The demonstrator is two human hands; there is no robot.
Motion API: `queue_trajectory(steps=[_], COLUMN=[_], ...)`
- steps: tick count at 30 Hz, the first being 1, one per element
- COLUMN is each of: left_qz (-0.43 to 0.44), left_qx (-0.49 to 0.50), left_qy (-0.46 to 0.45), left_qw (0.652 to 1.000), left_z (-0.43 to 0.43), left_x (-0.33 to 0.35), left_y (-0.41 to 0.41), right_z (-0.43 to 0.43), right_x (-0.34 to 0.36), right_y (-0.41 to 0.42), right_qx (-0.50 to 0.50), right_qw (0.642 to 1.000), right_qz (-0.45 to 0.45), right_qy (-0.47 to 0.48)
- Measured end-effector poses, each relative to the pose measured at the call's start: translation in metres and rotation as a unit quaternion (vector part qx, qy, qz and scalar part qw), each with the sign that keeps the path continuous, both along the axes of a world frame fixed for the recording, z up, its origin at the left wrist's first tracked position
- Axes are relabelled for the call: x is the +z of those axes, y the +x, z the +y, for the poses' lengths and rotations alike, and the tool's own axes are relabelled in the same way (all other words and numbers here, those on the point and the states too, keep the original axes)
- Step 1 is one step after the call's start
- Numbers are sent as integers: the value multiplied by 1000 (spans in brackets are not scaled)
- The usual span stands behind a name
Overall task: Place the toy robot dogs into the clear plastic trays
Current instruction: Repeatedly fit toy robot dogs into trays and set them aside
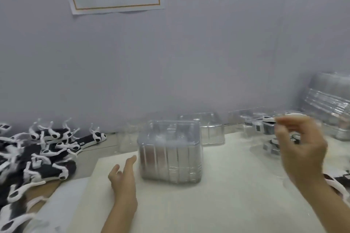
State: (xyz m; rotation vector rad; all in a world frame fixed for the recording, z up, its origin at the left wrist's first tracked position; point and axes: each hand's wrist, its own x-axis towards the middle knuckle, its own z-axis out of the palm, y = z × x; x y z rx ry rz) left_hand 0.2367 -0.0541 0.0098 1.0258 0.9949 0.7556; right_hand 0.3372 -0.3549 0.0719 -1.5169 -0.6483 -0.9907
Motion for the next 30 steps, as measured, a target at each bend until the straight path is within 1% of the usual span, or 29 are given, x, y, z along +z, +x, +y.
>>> queue_trajectory(steps=[1,2,3,4,5,6,8,9,10,11,12,13,15,17,19,21,23,25,28,30], left_qz=[-19,-49,-81,-105,-121,-130,-140,-148,-156,-159,-153,-137,-95,-81,-134,-192,-200,-191,-209,-228], left_qx=[-20,-44,-64,-72,-74,-73,-82,-96,-112,-122,-127,-129,-133,-162,-196,-206,-192,-198,-207,-190], left_qy=[-95,-185,-261,-318,-354,-374,-402,-415,-427,-433,-428,-409,-337,-245,-155,-43,45,108,163,174], left_qw=[995,981,960,939,924,915,901,892,884,879,882,893,927,952,959,958,960,955,942,939], left_z=[3,4,3,3,2,0,-4,-7,-10,-14,-18,-23,-35,-48,-55,-56,-50,-46,-48,-52], left_x=[5,8,12,14,16,17,20,21,22,22,22,22,20,18,15,17,26,38,54,64], left_y=[0,0,-1,-2,-2,-2,-2,-2,-1,-1,0,2,6,8,9,5,-1,-8,-16,-21], right_z=[27,52,79,102,120,136,164,174,182,186,187,186,181,174,163,152,141,133,126,125], right_x=[18,22,17,12,13,11,8,4,0,-2,-2,-2,-1,1,6,10,12,12,15,16], right_y=[-9,-14,-19,-18,-19,-18,-19,-17,-14,-11,-10,-7,-5,-8,-14,-21,-27,-31,-42,-50], right_qx=[20,36,45,57,36,14,-4,-24,-43,-59,-65,-68,-58,-58,-56,-41,-21,-2,52,98], right_qw=[997,988,975,960,941,916,847,817,795,783,785,794,817,849,891,919,923,921,911,907], right_qz=[1,8,2,-10,-20,-5,57,74,73,67,65,67,89,120,171,245,303,334,367,368], right_qy=[-70,-149,-218,-275,-335,-400,-529,-571,-601,-615,-612,-600,-567,-511,-417,-306,-237,-202,-180,-181])
